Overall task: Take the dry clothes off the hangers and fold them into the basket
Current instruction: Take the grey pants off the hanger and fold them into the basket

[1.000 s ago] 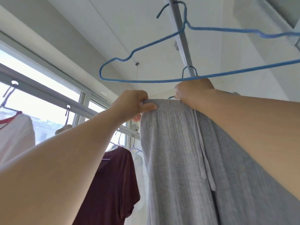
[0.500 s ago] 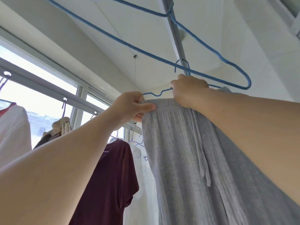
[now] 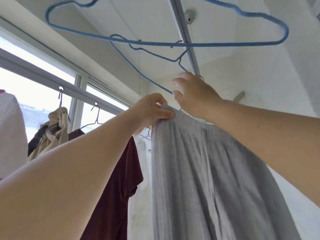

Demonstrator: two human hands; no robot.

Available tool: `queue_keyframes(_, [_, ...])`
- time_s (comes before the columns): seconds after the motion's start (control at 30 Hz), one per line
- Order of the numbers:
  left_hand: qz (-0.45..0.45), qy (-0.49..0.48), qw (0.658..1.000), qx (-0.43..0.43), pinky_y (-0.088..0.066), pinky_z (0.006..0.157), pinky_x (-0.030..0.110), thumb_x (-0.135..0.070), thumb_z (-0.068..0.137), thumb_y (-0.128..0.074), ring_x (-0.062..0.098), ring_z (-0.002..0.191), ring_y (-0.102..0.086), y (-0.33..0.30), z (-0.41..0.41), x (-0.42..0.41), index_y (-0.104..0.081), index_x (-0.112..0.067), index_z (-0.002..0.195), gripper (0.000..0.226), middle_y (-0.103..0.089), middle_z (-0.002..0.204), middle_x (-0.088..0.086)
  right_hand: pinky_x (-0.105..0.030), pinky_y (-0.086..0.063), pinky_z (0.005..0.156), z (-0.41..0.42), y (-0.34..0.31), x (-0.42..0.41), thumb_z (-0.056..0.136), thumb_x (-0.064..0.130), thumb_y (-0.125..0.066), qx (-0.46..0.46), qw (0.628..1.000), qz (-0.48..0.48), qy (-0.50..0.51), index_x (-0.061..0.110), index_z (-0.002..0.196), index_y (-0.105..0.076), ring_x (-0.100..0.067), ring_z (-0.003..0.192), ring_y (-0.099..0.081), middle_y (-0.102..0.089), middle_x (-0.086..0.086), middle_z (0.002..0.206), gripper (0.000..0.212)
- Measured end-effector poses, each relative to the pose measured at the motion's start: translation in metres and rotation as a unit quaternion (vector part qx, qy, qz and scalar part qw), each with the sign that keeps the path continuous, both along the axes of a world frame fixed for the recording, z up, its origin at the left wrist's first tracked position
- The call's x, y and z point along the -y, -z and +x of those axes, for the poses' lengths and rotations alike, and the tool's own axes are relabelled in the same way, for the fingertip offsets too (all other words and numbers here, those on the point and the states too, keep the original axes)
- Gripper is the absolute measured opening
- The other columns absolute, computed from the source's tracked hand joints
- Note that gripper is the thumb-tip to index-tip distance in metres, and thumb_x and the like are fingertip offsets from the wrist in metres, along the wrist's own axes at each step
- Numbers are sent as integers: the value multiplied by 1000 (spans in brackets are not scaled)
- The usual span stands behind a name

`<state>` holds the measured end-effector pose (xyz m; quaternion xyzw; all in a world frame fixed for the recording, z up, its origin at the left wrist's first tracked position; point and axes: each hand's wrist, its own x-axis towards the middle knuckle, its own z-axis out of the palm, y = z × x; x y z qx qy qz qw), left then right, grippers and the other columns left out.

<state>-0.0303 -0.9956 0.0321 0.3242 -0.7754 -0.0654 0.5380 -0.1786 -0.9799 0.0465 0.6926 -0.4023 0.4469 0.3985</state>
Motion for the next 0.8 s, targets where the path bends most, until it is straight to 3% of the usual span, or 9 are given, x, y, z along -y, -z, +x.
queue_keyframes(0.23, [75, -16, 991, 109, -45, 76, 31, -10, 72, -75, 20, 80, -53, 52, -26, 13, -60, -22, 86, 24, -55, 86, 7, -34, -37, 95, -26, 78, 17, 97, 20, -39, 32, 993, 79, -80, 18, 130, -51, -19, 123, -43, -46, -1, 133, 35])
queue_keyframes(0.37, [119, -6, 986, 114, -41, 73, 29, -7, 75, -73, 15, 70, -49, 80, -30, 16, -62, -10, 97, 25, -52, 73, 2, -35, -42, 94, -31, 126, 22, 98, 21, -39, 70, 972, 174, -140, 19, 131, -49, -20, 115, -51, -52, -3, 129, 35])
queue_keyframes(0.5, [157, -10, 982, 106, -46, 71, 26, -5, 74, -74, 15, 68, -54, 107, -28, 11, -62, -9, 96, 25, -58, 73, 3, -26, -41, 86, -31, 166, 29, 98, 19, -37, 158, 918, 295, -211, 20, 130, -49, -15, 105, -55, -58, 0, 123, 34])
queue_keyframes(0.6, [182, -25, 978, 98, -49, 77, 33, -5, 73, -75, 18, 70, -57, 128, -21, 4, -62, -12, 92, 24, -60, 75, 4, -31, -47, 85, -27, 197, 29, 97, 31, -41, 214, 841, 398, -297, 20, 116, -56, -13, 84, -61, -62, 0, 108, 26])
queue_keyframes(0.67, [190, -33, 977, 88, -49, 77, 34, -5, 74, -74, 18, 69, -57, 141, -17, -1, -62, -13, 91, 22, -60, 75, 5, -36, -50, 87, -26, 215, 26, 94, 43, -45, 220, 800, 453, -327, 21, 109, -58, -18, 87, -64, -65, -2, 103, 30])
queue_keyframes(0.8, [201, -42, 977, 61, -50, 72, 34, -5, 74, -73, 18, 68, -57, 158, -9, -11, -62, -11, 94, 23, -59, 72, 4, -33, -50, 84, -32, 248, 23, 82, 40, -65, 134, 800, 507, -291, 25, 107, -59, -14, 88, -63, -67, 3, 96, 29])
